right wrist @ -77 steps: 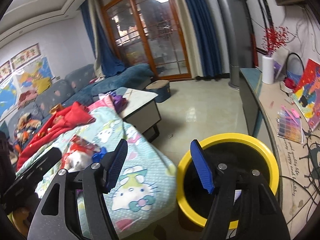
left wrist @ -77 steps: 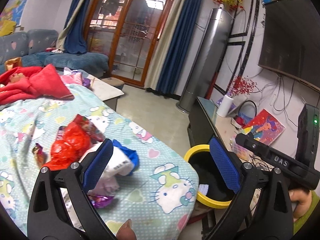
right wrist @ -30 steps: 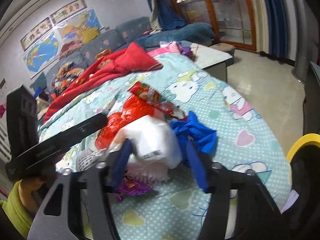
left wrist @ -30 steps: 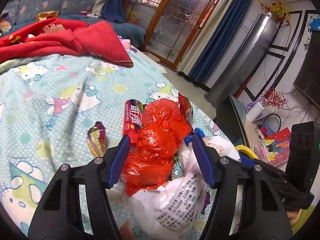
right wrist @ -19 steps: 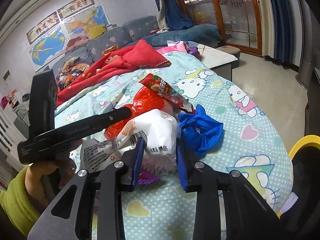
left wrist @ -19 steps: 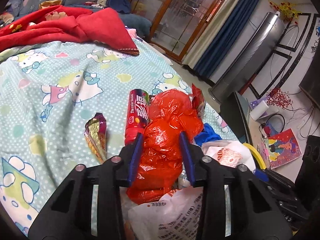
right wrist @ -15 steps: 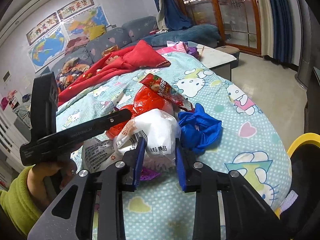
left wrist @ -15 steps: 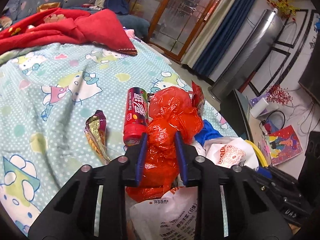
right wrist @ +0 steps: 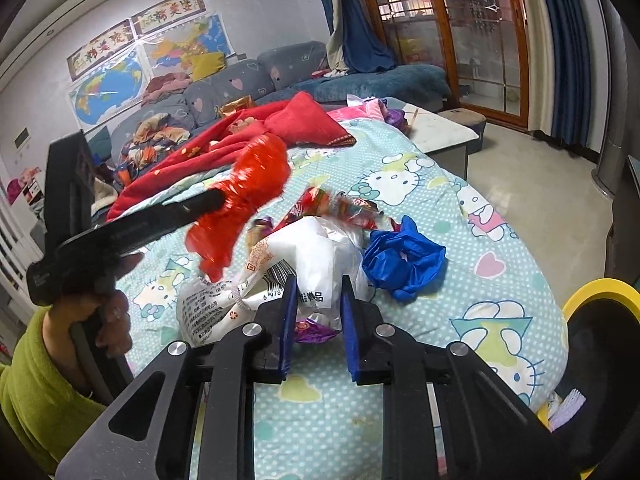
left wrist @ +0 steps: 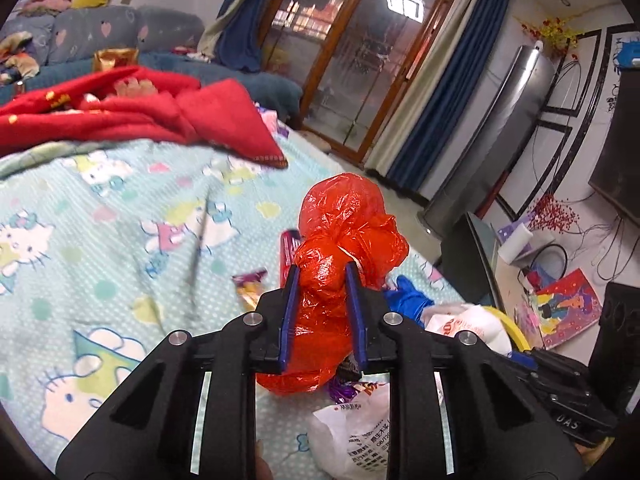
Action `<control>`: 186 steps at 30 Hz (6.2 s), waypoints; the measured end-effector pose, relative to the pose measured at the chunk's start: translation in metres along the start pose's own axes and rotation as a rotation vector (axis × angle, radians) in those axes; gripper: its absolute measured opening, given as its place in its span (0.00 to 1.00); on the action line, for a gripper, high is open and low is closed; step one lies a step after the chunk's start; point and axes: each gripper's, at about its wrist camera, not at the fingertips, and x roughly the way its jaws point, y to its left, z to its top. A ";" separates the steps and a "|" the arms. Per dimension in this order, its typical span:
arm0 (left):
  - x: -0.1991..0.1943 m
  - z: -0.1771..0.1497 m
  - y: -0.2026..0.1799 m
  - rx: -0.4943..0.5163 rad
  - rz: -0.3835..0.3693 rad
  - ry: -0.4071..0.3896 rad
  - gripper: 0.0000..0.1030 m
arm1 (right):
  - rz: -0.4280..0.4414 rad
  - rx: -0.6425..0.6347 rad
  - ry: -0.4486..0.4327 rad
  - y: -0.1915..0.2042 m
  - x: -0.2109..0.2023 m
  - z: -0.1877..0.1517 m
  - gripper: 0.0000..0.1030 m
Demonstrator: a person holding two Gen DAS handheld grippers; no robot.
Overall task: Collect trash
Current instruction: 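Grasp the red plastic bag with the left gripper while the right gripper grasps the white bag, then carry both bags over the yellow bin and open both grippers to drop them, then move both open grippers back over the remaining wrappers on the bed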
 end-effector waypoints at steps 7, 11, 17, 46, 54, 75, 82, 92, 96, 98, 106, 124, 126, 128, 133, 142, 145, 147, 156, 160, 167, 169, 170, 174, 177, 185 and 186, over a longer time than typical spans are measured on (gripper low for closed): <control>-0.018 0.004 -0.004 0.010 -0.024 -0.035 0.16 | -0.027 0.018 -0.047 0.002 -0.013 0.004 0.18; -0.025 0.006 -0.010 0.019 -0.046 -0.049 0.16 | -0.049 0.043 -0.082 -0.003 -0.023 0.007 0.18; -0.032 0.005 -0.024 0.044 -0.076 -0.061 0.16 | -0.090 0.081 -0.132 -0.017 -0.039 0.012 0.18; -0.021 -0.028 -0.113 0.221 -0.227 0.002 0.16 | -0.426 0.409 -0.282 -0.132 -0.118 -0.017 0.18; -0.012 -0.043 -0.141 0.295 -0.267 0.039 0.16 | -0.483 0.483 -0.323 -0.161 -0.142 -0.032 0.18; 0.022 -0.072 -0.203 0.444 -0.348 0.137 0.16 | -0.677 0.633 -0.369 -0.235 -0.191 -0.070 0.18; 0.037 -0.087 -0.227 0.506 -0.375 0.181 0.16 | -0.727 0.634 -0.352 -0.248 -0.195 -0.079 0.18; 0.063 -0.112 -0.258 0.587 -0.406 0.253 0.16 | -0.788 0.643 -0.334 -0.266 -0.195 -0.093 0.19; 0.075 -0.121 -0.267 0.606 -0.414 0.290 0.16 | -0.789 0.651 -0.320 -0.272 -0.192 -0.098 0.19; 0.080 -0.125 -0.269 0.594 -0.420 0.313 0.16 | -0.794 0.656 -0.313 -0.276 -0.191 -0.101 0.19; 0.105 -0.136 -0.278 0.571 -0.411 0.393 0.16 | -0.764 0.680 -0.288 -0.284 -0.180 -0.107 0.21; 0.124 -0.140 -0.288 0.562 -0.425 0.401 0.41 | -0.686 0.705 -0.263 -0.288 -0.167 -0.110 0.39; 0.123 -0.136 -0.285 0.537 -0.428 0.396 0.50 | -0.681 0.702 -0.262 -0.288 -0.166 -0.109 0.43; 0.121 -0.132 -0.281 0.518 -0.425 0.385 0.63 | -0.681 0.699 -0.266 -0.286 -0.166 -0.109 0.46; 0.112 -0.119 -0.269 0.454 -0.416 0.351 0.89 | -0.681 0.687 -0.273 -0.280 -0.166 -0.105 0.52; 0.087 -0.100 -0.245 0.416 -0.359 0.240 0.89 | -0.676 0.646 -0.284 -0.263 -0.161 -0.094 0.58; 0.080 -0.092 -0.235 0.397 -0.337 0.206 0.89 | -0.675 0.614 -0.285 -0.254 -0.159 -0.088 0.59; 0.076 -0.086 -0.227 0.375 -0.323 0.187 0.89 | -0.669 0.596 -0.290 -0.247 -0.158 -0.084 0.60; 0.058 -0.066 -0.198 0.324 -0.251 0.100 0.89 | -0.608 0.495 -0.285 -0.210 -0.143 -0.064 0.63; 0.052 -0.061 -0.185 0.304 -0.226 0.081 0.89 | -0.569 0.457 -0.273 -0.191 -0.134 -0.058 0.63; 0.042 -0.052 -0.161 0.274 -0.187 0.041 0.89 | -0.496 0.355 -0.251 -0.150 -0.117 -0.044 0.65; 0.039 -0.049 -0.155 0.263 -0.179 0.033 0.89 | -0.487 0.338 -0.253 -0.142 -0.115 -0.043 0.66; 0.038 -0.048 -0.152 0.257 -0.171 0.027 0.89 | -0.479 0.331 -0.251 -0.138 -0.114 -0.042 0.66; 0.034 -0.044 -0.142 0.233 -0.151 0.012 0.89 | -0.462 0.305 -0.242 -0.126 -0.109 -0.040 0.66; 0.032 -0.041 -0.133 0.216 -0.135 0.001 0.89 | -0.445 0.281 -0.234 -0.115 -0.104 -0.038 0.67; 0.026 -0.027 -0.103 0.148 -0.090 -0.031 0.89 | -0.405 0.211 -0.212 -0.092 -0.089 -0.033 0.69; 0.025 -0.026 -0.101 0.141 -0.085 -0.035 0.89 | -0.401 0.205 -0.207 -0.090 -0.087 -0.033 0.69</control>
